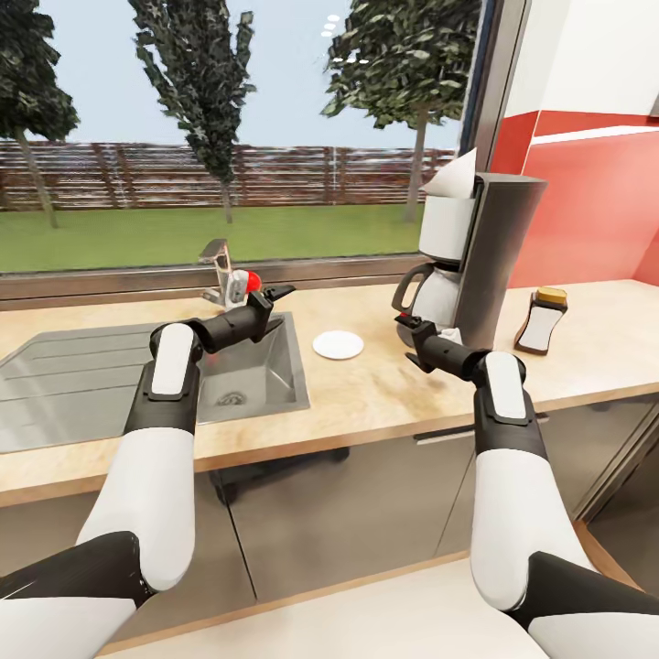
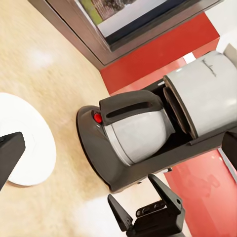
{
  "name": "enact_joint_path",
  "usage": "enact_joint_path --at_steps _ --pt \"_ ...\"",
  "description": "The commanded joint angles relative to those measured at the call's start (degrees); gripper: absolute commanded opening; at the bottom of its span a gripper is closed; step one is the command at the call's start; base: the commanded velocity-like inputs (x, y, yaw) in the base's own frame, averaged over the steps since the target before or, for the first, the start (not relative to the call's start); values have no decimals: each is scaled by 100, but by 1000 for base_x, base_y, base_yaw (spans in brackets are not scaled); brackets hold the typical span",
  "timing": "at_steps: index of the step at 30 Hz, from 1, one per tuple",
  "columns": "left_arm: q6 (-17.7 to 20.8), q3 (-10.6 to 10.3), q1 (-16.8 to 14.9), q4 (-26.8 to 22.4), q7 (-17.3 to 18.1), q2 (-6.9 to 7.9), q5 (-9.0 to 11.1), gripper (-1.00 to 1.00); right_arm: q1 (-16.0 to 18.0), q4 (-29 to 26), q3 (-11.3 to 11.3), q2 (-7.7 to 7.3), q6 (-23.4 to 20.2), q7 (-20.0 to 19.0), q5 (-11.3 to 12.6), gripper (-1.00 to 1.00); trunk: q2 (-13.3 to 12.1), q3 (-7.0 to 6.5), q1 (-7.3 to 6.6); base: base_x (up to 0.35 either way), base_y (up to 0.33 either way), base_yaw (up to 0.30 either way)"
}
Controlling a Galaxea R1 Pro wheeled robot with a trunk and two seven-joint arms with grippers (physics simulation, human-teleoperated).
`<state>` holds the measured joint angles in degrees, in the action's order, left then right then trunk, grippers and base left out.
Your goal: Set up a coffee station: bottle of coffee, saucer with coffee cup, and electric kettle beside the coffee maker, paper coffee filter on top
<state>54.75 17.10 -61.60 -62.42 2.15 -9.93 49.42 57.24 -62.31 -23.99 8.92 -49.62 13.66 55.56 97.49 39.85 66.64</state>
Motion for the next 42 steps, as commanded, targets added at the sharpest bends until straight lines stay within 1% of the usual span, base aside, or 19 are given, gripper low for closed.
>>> enact_joint_path --at_steps 1,7,17,21,26,28,29,30,31,33,34,37,39,41,42 --pt "36 23 -7 -1 23 -7 -20 100 6 -7 -21 3 -21 56 59 100 3 6 0 21 -9 0" --pt "36 7 -7 -5 23 -7 -21 100 6 -9 -34 -11 -21 58 52 100 3 6 0 13 -8 0" --pt "36 26 -2 1 17 -7 -20 100 -14 13 -19 10 -21 58 45 100 3 6 0 86 -62 0" --pt "32 36 -7 48 -11 -7 -27 100 -20 279 -5 14 -6 58 43 100 3 6 0 9 -6 0" --pt "33 56 -7 78 -30 -7 -28 100 -20 378 12 20 6 58 46 100 3 6 0 2 -1 0" --pt "35 38 -8 144 -156 -7 -33 100 -20 395 167 21 21 58 49 100 3 6 0 0 0 0" --pt "36 29 -7 191 -327 -7 -31 100 -20 398 238 22 28 58 50 100 3 6 0 0 0 0" --pt "36 26 -8 208 -434 -7 -31 100 -20 399 264 22 31 58 50 100 3 6 0 0 0 0" --pt "36 21 -7 228 -644 -7 -30 100 -20 401 302 22 34 58 50 100 3 6 0 0 0 0" --pt "38 22 -26 252 -798 -7 -26 100 -20 402 327 22 36 58 51 100 3 6 0 0 0 0" --pt "49 22 -118 329 -898 -7 -24 100 -20 403 350 22 38 58 51 100 3 6 0 0 0 0" --pt "91 19 -304 516 -985 -7 -22 100 -19 402 376 22 39 58 51 100 3 6 0 0 0 0" --pt "120 17 -466 729 -1033 -7 -23 100 -17 401 391 22 40 58 51 100 3 6 0 0 0 0" --pt "138 20 -733 1038 -1144 -7 -23 100 -15 401 404 22 43 58 51 100 3 6 0 0 0 0" --pt "141 20 -789 1093 -1183 -7 -23 100 -14 402 405 22 42 58 51 100 3 6 0 0 0 0"
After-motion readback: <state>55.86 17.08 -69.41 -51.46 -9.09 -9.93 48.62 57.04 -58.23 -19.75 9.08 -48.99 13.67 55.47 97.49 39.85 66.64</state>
